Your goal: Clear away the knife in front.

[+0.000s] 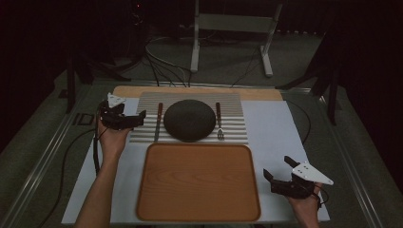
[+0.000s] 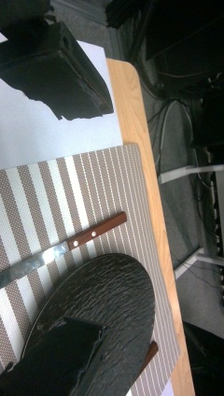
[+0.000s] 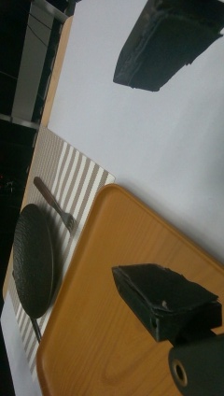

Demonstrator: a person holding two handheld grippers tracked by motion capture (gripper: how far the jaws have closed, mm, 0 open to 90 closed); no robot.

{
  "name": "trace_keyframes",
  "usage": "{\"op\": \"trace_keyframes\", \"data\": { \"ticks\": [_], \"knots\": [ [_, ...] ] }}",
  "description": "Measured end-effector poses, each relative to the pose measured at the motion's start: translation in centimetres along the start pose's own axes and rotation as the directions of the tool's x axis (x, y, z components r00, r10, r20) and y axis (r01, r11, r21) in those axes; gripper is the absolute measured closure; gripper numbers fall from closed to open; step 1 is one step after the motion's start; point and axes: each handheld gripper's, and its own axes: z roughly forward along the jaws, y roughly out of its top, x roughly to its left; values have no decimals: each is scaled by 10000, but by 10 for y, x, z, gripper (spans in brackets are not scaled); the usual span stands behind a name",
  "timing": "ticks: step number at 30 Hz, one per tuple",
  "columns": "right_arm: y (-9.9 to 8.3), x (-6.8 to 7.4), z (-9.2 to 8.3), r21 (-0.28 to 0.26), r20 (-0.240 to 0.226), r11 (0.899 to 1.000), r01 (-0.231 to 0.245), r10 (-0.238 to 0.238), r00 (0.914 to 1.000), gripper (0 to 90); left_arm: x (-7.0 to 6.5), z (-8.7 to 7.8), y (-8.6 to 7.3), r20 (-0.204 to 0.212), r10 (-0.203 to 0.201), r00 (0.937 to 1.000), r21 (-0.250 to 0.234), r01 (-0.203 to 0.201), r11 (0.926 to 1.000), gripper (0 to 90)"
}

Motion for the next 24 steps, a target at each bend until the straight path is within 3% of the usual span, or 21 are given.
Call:
{"op": "trace_keyframes", "data": {
  "ticks": [16, 24],
  "knots": [
    [0, 0, 0, 36, -28, 10000, 8, -8, 10000, 75, -8, 29, -2, -115, 167, 9998, 759, -158, 9970, 0],
    [0, 0, -1, 51, -34, 10000, 2, -2, 10000, 75, -8, 41, -4, -187, -95, 9998, 899, 112, 9959, 0]
  ]
}}
